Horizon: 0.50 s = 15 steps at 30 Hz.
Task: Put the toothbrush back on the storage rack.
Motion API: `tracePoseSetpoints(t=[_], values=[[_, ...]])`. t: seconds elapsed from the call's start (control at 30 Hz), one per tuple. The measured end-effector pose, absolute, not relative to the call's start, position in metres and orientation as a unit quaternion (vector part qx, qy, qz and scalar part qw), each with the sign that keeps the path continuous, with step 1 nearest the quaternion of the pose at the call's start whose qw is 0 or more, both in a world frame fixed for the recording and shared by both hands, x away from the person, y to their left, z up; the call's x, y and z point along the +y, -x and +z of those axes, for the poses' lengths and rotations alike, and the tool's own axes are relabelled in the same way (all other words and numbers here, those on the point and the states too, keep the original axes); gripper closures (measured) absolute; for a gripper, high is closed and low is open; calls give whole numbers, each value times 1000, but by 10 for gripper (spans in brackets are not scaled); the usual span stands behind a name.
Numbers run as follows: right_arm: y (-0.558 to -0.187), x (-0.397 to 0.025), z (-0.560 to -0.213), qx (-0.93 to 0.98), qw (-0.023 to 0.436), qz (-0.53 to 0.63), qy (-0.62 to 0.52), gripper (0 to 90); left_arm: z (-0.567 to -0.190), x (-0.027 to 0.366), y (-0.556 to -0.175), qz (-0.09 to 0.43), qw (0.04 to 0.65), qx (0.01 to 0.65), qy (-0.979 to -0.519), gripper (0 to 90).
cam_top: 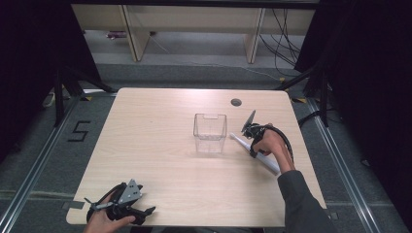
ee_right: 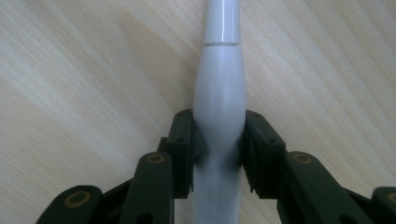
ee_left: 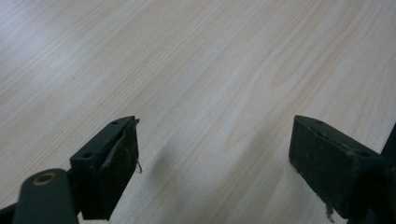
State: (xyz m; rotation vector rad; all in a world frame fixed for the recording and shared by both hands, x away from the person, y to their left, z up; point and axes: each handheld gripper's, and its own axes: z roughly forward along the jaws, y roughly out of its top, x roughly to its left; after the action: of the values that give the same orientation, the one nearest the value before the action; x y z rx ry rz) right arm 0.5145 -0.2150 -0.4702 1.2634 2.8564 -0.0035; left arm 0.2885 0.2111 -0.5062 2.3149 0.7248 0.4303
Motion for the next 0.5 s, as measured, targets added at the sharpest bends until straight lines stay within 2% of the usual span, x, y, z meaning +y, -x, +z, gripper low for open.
tracePoseSetpoints(t=[0.3, 0.37, 0.4, 0.5], values=[[-511, -222, -467, 913, 14, 15, -407, 671, -506, 211, -288, 165, 335, 283, -884, 154], [-511, -226, -465, 916, 36, 31, -398, 671, -506, 211, -288, 165, 335, 283, -884, 154], [-509, -226, -462, 910, 27, 30, -413, 671, -506, 211, -288, 164, 335, 283, -883, 154], [-508, -233, -455, 913, 50, 56, -400, 671, -507, 211, -288, 164, 334, 284, -884, 154]])
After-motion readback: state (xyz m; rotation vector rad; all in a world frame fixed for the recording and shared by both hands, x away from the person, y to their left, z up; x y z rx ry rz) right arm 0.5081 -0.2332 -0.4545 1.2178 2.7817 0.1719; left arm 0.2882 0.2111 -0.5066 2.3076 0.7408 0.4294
